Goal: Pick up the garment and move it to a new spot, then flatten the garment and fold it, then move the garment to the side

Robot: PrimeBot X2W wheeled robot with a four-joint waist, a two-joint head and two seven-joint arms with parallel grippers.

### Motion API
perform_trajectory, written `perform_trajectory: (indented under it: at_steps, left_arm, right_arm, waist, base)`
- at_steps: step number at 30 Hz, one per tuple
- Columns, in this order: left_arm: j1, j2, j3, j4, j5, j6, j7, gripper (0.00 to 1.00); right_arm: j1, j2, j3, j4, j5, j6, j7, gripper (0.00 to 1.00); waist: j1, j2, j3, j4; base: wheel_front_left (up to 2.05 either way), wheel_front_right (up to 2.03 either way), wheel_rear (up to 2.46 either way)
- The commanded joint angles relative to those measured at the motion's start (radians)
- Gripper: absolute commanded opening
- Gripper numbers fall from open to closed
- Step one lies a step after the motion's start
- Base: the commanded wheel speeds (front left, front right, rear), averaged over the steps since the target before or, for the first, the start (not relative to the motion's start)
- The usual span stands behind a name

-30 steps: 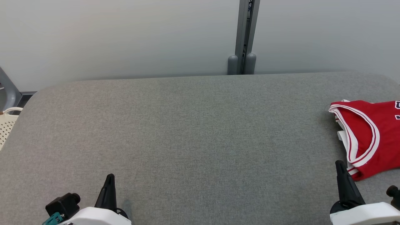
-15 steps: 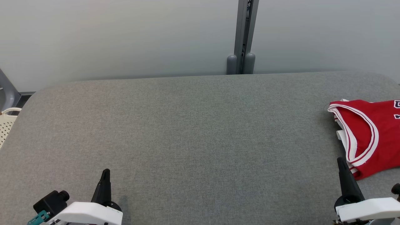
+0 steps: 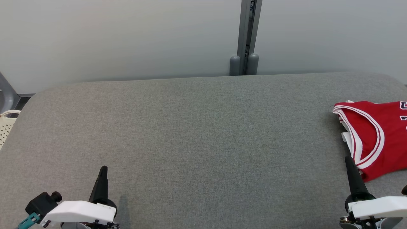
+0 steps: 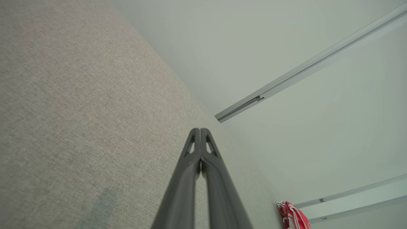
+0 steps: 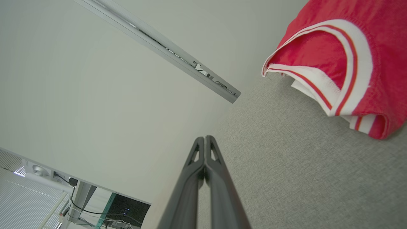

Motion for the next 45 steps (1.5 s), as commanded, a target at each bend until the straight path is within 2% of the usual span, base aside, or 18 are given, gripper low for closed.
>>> perform_trajectory:
  at_steps: [1,45]
  left_arm:
    - [-0.031,0.004,0.012,-0.008,-0.029,-0.010,0.006,0.00]
    - [-0.082,-0.014,0.112,0.009,-0.404,-0.104,0.097,0.00]
  right_arm:
    - [-0.020,-0.010,-0.005,-0.005,0.029,0.000,0.010,0.00]
    - [-0.078,-0.011,-0.036,0.045,0.409,0.001,0.099,0.00]
  waist:
    - [0.0000,-0.0001,0.000,0.000]
    - [0.0000,-0.0001,0.003,-0.011]
  base:
    - [0.00,0.00,0.00]
    - [0.00,0.00,0.00]
